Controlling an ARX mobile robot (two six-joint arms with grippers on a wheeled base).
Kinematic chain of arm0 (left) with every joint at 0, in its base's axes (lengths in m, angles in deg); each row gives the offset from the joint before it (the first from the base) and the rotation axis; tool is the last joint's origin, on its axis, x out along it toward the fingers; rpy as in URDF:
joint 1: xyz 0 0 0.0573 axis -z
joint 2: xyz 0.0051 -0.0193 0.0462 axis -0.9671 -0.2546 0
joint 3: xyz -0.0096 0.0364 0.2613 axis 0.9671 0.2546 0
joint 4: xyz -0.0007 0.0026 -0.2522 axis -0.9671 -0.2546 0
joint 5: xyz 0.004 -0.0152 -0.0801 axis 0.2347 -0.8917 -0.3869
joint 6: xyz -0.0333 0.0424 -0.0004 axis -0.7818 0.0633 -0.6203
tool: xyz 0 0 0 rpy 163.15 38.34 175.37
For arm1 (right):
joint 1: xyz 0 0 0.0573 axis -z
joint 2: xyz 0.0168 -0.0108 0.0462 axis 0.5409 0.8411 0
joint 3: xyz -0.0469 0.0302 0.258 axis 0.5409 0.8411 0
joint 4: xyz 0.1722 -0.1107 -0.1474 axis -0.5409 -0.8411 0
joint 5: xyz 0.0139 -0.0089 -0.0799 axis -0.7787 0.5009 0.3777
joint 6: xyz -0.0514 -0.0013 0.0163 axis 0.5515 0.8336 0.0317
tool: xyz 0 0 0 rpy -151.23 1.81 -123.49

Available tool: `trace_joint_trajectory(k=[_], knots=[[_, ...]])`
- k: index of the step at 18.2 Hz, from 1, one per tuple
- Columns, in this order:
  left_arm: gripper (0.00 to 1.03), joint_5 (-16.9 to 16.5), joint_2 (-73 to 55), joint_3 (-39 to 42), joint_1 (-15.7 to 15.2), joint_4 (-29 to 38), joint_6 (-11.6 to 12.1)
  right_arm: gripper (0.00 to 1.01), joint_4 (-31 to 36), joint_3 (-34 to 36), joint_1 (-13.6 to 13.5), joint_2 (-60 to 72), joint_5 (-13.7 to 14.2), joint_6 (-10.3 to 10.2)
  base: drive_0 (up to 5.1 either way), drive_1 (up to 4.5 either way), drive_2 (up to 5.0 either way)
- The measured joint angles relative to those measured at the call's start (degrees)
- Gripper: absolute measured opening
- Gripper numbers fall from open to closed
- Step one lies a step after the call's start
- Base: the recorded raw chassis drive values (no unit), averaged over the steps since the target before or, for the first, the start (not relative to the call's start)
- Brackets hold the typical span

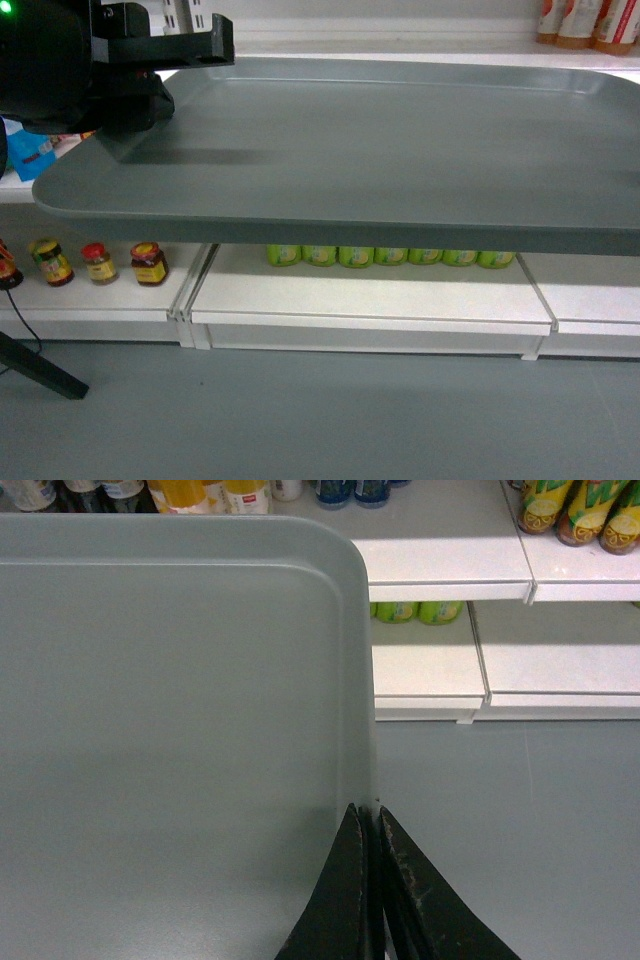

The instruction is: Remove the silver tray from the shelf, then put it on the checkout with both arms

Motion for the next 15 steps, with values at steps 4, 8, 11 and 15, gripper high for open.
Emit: trace_joint_trajectory(k=[4, 8, 11, 15], knots=[[0.03, -0.1, 0.0, 0.0, 0.0, -0.4, 0.0, 0.03, -0.3, 0.0, 0.0, 0.0, -0.2, 0.0, 0.1, -4.17, 4.3], [0.03, 0.1, 0.0, -0.1, 0.0, 0.1, 0.0, 0.03, -0.2, 0.0, 0.0, 0.0, 0.2, 0.0, 0.1, -4.12, 4.4], [0.03, 0.1, 0.0, -0.1, 0.0, -0.1, 0.0, 0.03, -0.2, 0.0, 0.0, 0.0, 0.1, 0.0, 0.2, -4.05, 4.4], [0.03, 0.0, 0.2, -0.1, 0.0, -0.1, 0.0, 0.02, -0.2, 0.0, 0.0, 0.0, 0.1, 0.0, 0.2, -4.08, 4.4]])
